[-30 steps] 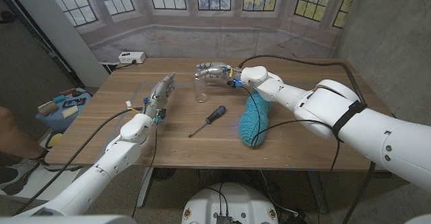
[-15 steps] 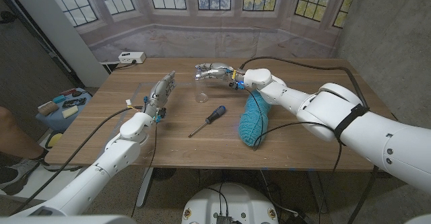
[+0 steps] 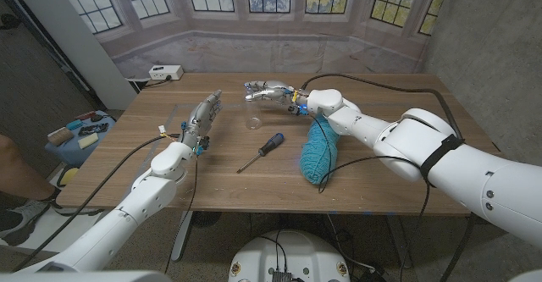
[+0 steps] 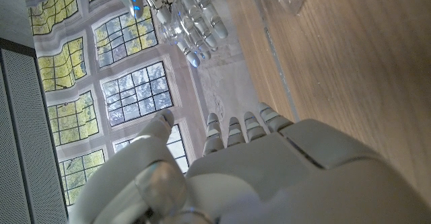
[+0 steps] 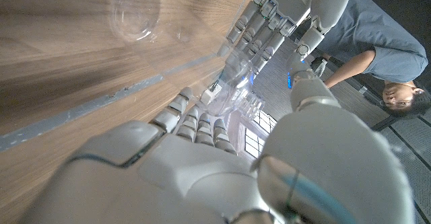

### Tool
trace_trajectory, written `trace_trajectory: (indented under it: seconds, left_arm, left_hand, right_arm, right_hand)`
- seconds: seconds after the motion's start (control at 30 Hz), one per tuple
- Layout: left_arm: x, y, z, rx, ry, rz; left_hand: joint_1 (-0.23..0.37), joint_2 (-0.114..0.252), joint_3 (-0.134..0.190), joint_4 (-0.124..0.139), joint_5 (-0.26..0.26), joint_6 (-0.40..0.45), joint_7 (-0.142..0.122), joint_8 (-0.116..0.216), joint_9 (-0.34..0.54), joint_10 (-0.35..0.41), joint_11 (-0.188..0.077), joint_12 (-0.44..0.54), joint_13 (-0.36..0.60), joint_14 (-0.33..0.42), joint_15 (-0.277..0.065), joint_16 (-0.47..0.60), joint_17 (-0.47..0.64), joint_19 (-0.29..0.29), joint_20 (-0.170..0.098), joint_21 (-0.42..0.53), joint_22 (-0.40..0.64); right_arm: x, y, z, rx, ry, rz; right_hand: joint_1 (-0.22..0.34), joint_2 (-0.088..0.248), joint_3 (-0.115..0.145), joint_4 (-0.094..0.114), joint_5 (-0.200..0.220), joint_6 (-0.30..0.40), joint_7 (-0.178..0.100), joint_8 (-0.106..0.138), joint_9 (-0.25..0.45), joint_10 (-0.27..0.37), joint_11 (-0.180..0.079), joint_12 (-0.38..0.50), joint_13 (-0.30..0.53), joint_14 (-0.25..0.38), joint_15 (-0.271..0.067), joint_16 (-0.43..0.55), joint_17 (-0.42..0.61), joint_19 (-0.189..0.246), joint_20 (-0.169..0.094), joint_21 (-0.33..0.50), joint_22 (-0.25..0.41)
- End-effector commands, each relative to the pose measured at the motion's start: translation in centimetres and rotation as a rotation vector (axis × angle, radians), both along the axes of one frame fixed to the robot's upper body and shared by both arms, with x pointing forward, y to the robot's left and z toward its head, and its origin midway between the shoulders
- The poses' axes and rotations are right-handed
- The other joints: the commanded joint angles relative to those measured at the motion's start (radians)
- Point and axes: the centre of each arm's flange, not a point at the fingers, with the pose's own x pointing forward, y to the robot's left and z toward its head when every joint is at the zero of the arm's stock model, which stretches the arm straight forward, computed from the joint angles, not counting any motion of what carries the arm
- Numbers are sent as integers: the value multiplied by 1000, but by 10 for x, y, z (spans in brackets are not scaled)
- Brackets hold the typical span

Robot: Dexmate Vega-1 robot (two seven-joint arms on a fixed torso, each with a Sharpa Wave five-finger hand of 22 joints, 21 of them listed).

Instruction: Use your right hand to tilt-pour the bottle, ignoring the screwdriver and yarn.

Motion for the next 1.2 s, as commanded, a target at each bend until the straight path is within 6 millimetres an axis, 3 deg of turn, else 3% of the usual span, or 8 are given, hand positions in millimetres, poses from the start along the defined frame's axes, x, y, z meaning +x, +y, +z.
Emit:
trace_trajectory:
  seconds: [0.03,1.2]
  left_arm:
    - [-3,-1,0,9,5,4]
    - [-4,2,0,20,15,9]
  left_hand:
    - [10,0,4,-5,1,14,-2,5,5,11,1,1,3,7,5,-1,2,-2,-2,-1,5]
    - [9,-2,6,-13,1,26,-8,4,6,16,-2,1,3,13,4,-1,1,-7,-1,-3,5]
  right_arm:
    - [3,3,-7,10,21,-24]
    - [6,5,-22,10,31,-54]
  right_hand:
    - [10,-1,2,8,-4,-4,1,-1,2,-7,0,2,6,-11,-3,3,1,-6,-3,6,2]
    - [11,-3,-3,11,-4,-6,-3,0,3,-11,-3,4,6,-12,-6,6,1,-9,-4,7,2]
